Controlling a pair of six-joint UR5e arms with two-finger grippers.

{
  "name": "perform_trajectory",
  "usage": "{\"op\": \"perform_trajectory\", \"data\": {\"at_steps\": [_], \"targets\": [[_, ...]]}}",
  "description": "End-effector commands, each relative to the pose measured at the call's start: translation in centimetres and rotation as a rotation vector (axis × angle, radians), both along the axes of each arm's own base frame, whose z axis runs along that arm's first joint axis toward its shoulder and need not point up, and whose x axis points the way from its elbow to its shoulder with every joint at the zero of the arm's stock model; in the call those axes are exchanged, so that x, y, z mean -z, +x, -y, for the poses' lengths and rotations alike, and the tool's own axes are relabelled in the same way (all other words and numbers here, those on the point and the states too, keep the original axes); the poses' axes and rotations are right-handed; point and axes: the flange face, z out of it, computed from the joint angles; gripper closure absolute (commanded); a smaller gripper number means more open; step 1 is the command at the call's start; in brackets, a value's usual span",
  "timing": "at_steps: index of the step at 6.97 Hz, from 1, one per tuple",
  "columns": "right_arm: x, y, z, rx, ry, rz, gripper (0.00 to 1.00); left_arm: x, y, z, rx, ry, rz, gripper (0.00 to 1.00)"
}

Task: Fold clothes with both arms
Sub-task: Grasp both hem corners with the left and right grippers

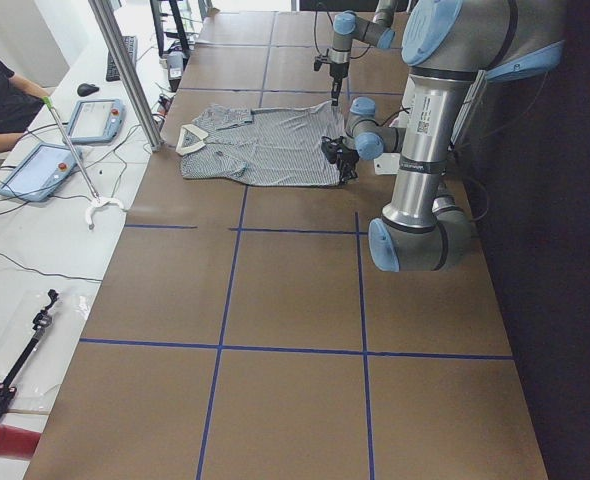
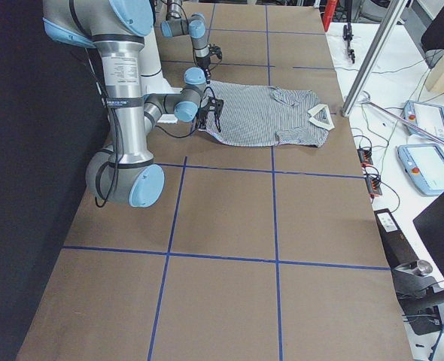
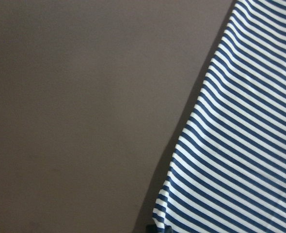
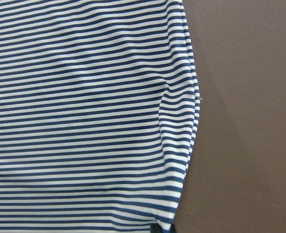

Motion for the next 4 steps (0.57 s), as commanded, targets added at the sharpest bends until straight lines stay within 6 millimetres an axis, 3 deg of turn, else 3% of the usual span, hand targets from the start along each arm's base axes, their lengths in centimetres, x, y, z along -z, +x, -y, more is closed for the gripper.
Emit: {"op": "perform_trajectory", "data": {"at_steps": [1, 3, 4], "targets": [[0.9, 2.0, -0.8, 0.021, -0.007, 0.028, 1.00, 3.4, -3.7, -1.1, -0.012, 0.001, 0.007, 1.00], [2.7, 4.7, -2.5, 0.095, -0.050, 0.085, 1.00, 4.9, -5.0, -4.9, -0.081, 0.003, 0.006, 1.00], [3.3, 5.2, -3.5, 0.157, -0.088, 0.109, 1.00, 5.9, -6.3, -8.6, -0.144, -0.007, -0.009, 1.00]]}}
